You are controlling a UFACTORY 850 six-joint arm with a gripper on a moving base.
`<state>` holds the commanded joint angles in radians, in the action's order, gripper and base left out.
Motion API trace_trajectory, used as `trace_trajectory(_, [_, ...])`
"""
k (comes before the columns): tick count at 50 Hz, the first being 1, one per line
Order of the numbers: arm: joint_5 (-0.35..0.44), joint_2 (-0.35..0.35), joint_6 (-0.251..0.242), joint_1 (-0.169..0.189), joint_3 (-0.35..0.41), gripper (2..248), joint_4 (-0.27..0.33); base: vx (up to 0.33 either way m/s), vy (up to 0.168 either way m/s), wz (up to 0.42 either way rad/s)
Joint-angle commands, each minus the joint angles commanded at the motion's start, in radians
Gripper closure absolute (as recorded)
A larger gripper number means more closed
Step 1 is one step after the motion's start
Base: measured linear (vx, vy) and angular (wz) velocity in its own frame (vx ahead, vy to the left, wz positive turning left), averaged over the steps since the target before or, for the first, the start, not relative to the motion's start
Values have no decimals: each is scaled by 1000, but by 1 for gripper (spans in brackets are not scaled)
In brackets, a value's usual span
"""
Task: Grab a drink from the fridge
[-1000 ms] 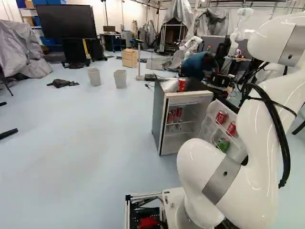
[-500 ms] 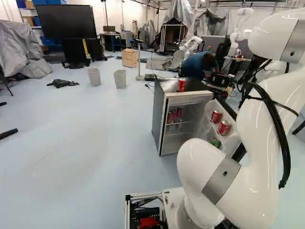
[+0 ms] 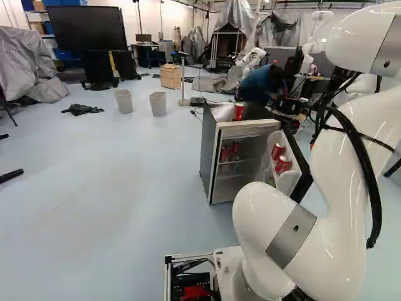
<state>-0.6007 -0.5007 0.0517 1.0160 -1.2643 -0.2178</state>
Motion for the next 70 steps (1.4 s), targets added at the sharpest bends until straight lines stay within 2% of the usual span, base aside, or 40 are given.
trace_trajectory(70, [0, 262, 0, -69, 357, 3, 10, 0, 0, 0])
